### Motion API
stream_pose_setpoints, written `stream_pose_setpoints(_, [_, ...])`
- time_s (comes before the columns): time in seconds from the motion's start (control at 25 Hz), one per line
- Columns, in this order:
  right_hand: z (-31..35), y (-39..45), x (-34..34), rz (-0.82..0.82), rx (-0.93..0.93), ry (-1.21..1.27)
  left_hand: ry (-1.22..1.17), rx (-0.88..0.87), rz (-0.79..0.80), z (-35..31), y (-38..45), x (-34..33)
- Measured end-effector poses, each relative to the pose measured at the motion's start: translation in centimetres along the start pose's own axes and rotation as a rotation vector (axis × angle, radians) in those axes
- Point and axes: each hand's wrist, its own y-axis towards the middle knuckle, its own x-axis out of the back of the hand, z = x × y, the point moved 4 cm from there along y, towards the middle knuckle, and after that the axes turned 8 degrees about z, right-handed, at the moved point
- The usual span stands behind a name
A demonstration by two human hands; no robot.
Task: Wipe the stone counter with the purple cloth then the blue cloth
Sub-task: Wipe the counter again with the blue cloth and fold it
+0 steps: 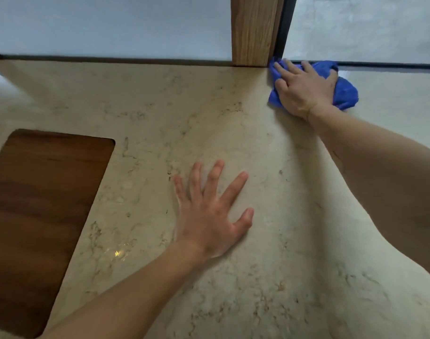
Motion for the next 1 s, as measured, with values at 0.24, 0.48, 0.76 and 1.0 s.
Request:
stream_pose_setpoints(0.24, [1.0, -10.8, -3.7, 0.057, 0.096, -0.034, -0.019, 0.029, 0.019, 0.0, 0.1, 0.5])
stream_pose_setpoints(0.48, [3.0, -35.0, -10.6, -0.017, 0.075, -0.092, -0.021, -0.01, -0.021, 0.2, -1.0, 0.9])
stream_pose_setpoints(0.76, [8.9, -61.7, -19.0, -0.041, -0.002, -0.081, 0.063, -0.117, 0.045, 0.7, -11.3, -0.5])
stream_pose_setpoints(1.0, [16.4, -66.9, -22.4, 0.006, -0.179, -0.008, 0.076, -0.205, 0.085, 4.6, -13.1, -0.5])
